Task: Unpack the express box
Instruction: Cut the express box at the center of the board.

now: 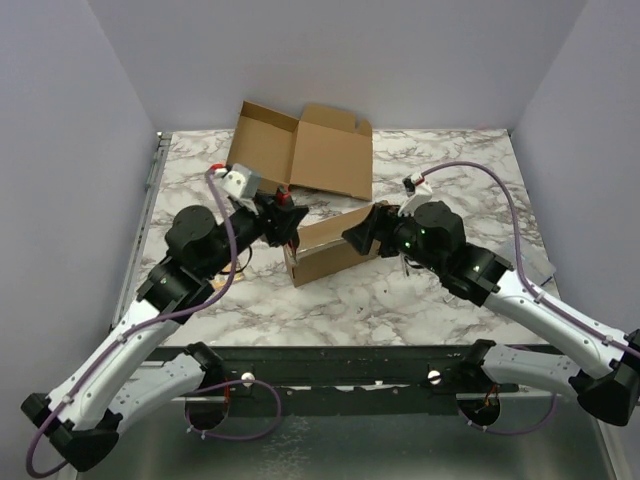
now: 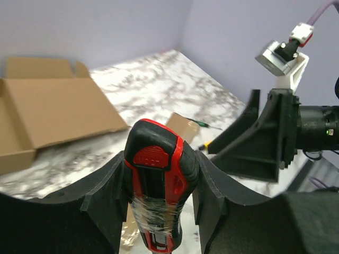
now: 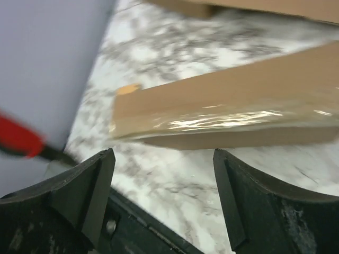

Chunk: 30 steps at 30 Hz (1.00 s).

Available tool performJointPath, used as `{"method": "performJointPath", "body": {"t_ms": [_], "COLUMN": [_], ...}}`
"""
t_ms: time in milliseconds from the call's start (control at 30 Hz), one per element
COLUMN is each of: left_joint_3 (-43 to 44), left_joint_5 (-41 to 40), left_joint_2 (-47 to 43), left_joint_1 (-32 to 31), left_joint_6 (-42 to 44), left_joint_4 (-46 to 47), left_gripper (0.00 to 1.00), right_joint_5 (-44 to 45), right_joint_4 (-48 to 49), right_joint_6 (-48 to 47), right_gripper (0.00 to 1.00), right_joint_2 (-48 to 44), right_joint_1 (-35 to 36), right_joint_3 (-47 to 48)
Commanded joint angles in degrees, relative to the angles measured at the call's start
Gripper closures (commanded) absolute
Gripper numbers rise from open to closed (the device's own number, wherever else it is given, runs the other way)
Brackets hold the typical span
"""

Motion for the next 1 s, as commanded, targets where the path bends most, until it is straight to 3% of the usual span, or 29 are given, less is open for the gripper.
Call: {"method": "performJointPath", "body": {"t_ms": [0,167,300,400,600,967], "left_joint_3": [-3.3,-4.2,-4.6,-5.0,-5.1,-4.1], "left_joint_5": [-13.7,-14.0,-12.1,-10.8,-8.4,-6.0], "left_joint_2": [-8.4,-12.4,-14.2,-15.5,-17.5,-16.7], "left_joint_1": [0.1,0.1,0.1,0.1,0.1,0.1], "left_joint_6": [5.0,5.7,4.5,4.2,5.6,8.2], "left_joint_4": [0.4,-0.8,-1.9,-3.6,-7.2,-9.1], "left_gripper": [1.00,1.00,1.00,1.00,1.00,1.00], "right_joint_5": [31.0,43.8,44.7,41.7,42.9,45.7], "right_joint_4": [-23.9,-54.6,-73.4,-74.9,-73.3,-74.8], "right_joint_6": [14.3,42.8,55.0,54.0,60.8,63.2], "right_gripper": [0.15,0.09,0.05,0.02,0.02,0.02], "right_joint_2": [3.1,19.8,35.0,42.2,43.6,49.9], "right_joint_1": [0.0,-0.2,-0.4,-0.9,-0.9,-1.3], "right_joint_3": [7.4,28.1,47.4,54.4,52.9,57.4]}}
